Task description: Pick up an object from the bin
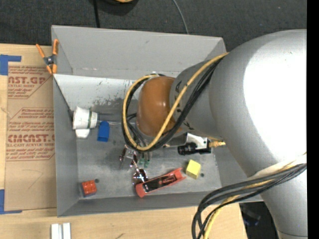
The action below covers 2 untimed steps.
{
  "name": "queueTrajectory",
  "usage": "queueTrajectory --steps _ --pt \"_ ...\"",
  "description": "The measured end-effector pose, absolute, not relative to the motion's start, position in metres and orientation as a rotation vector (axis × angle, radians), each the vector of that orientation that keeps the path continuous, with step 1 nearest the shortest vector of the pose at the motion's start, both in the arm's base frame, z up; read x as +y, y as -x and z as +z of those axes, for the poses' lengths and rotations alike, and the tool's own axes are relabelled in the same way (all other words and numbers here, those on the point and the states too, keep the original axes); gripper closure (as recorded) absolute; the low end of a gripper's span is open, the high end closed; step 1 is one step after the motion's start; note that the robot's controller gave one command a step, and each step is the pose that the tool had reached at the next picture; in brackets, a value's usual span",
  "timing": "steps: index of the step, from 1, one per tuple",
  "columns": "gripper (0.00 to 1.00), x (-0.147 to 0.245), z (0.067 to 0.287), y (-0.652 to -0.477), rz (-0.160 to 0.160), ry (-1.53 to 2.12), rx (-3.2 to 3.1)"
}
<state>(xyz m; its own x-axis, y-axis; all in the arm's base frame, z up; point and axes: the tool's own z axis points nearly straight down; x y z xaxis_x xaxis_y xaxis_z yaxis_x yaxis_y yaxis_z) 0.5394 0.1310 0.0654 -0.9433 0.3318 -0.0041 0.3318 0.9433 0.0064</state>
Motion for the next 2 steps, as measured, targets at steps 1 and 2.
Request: queueTrajectory --steps 1,2 --pt "1.00 0.131 0.071 -0.538 0.007 -0.540 3.094" --pt "1.00 0.131 0.086 -0.538 0.007 -0.531 3.097"
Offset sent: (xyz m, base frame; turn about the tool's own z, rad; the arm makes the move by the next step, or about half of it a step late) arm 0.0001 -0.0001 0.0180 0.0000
